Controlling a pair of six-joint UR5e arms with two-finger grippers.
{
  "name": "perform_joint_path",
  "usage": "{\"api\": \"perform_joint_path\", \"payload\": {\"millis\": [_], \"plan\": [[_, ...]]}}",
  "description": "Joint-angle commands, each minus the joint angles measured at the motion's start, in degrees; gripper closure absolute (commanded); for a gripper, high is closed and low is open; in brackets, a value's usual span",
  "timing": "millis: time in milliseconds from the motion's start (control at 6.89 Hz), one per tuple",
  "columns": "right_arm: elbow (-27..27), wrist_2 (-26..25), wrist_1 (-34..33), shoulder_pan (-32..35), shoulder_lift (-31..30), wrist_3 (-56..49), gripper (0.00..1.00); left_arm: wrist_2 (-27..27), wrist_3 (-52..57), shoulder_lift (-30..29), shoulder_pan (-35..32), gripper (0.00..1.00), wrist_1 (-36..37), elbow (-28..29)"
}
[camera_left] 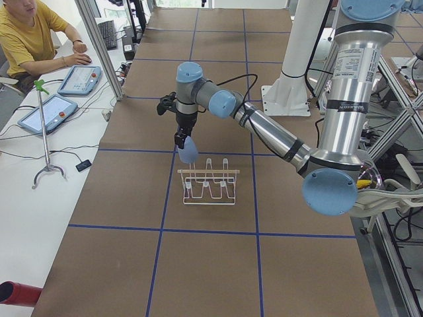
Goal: Hang cup on cup holder
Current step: 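Lower the held cup with the left gripper down onto the white wire rack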
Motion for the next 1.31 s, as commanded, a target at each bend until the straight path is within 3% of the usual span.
{"api": "perform_joint_path", "payload": {"millis": [0, 435, 871, 1161], "plan": [[-0.1, 0.0, 0.0, 0.0, 0.0, -0.1, 0.00, -0.1, 0.4, 0.6, 0.0, 1.00, -0.3, 0.5], [0.0, 0.0, 0.1, 0.0, -0.1, 0.0, 0.00, -0.2, -0.6, 4.1, 0.1, 1.00, -5.1, 0.9], [0.1, 0.0, 0.0, 0.0, -0.1, 0.1, 0.00, -0.2, -2.6, 3.7, 0.4, 1.00, -5.9, 2.2], [0.1, 0.0, 0.0, 0.0, -0.1, 0.2, 0.00, -0.1, -7.7, 3.3, 0.4, 1.00, -10.8, 5.0]]}}
